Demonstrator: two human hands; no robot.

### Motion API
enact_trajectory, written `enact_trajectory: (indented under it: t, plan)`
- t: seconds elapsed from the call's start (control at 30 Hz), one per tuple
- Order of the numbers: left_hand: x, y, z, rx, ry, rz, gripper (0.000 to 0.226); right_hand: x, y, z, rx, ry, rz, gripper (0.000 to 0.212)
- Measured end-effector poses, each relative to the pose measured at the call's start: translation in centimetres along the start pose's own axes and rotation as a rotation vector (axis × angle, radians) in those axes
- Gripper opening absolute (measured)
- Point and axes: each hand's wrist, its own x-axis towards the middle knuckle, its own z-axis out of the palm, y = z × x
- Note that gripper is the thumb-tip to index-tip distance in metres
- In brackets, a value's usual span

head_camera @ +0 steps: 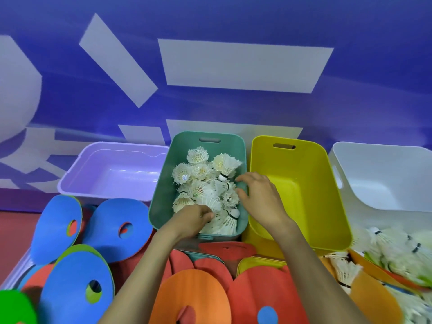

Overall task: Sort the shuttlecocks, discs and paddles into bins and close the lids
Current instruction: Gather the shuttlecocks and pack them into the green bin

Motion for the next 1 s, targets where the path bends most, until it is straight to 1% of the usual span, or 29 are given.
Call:
enact_trajectory:
  t: [0.03,0.1,0.17,0.2,0.3,0.37,0.43,0.5,0.57,0.67,0.73,0.8,0.9,1.0]
  plan:
    - [0.1,0.6,0.3,0.02,0.068,-0.002,0.033,-0.6,0.6,-0.6,0.024,0.003,-0.008,0.031]
    - [0.1,2.0,1.0,0.12,0.257,0.002,0.032,-2.0,2.1,-1.9,0.059,0.021,-0.033,0.031]
    - [0.0,4.3,1.8,0.226,0.356,0.005,0.034,-3.5,3.8,-3.4,0.098,0.064,-0.059,0.029]
    - [-0.1,5.7,2.3,0.227,0.384,0.031,0.035,-4.4,4.7,-4.2,0.117,0.096,-0.069,0.028]
    - [-0.6,11.3,4.6,0.075,0.512,0.234,0.031,-7.5,8.1,-6.6,0.17,0.181,-0.073,0.027]
    - [-1.1,14.6,6.4,0.02,0.599,0.366,0.028,-9.5,10.1,-7.9,0.21,0.214,-0.047,0.028]
    - [-1.6,18.4,9.5,0.002,0.62,0.476,0.028,-12.2,13.1,-9.2,0.235,0.226,0.014,0.028]
    - [-1.9,21.4,13.0,0.007,0.578,0.525,0.029,-14.9,16.6,-10.1,0.226,0.229,0.076,0.029]
    - [-1.8,23.4,16.6,0.031,0.505,0.531,0.032,-17.4,20.0,-10.4,0.185,0.227,0.137,0.027]
    - [-1.0,24.3,21.2,0.054,0.349,0.491,0.031,-20.0,24.5,-10.1,0.141,0.192,0.24,0.03]
    - [-0.5,24.3,23.5,0.108,0.246,0.418,0.029,-21.0,26.6,-9.7,0.133,0.128,0.297,0.032]
    - [0.1,24.3,25.2,0.186,0.15,0.35,0.037,-21.5,28.1,-9.1,0.116,0.092,0.314,0.032]
    - [1.1,24.6,26.7,0.245,0.041,0.296,0.055,-21.4,29.2,-8.0,0.096,0.078,0.308,0.035]
    - [2.1,25.1,27.2,0.298,-0.035,0.257,0.06,-20.0,29.3,-7.0,0.138,0.025,0.231,0.039]
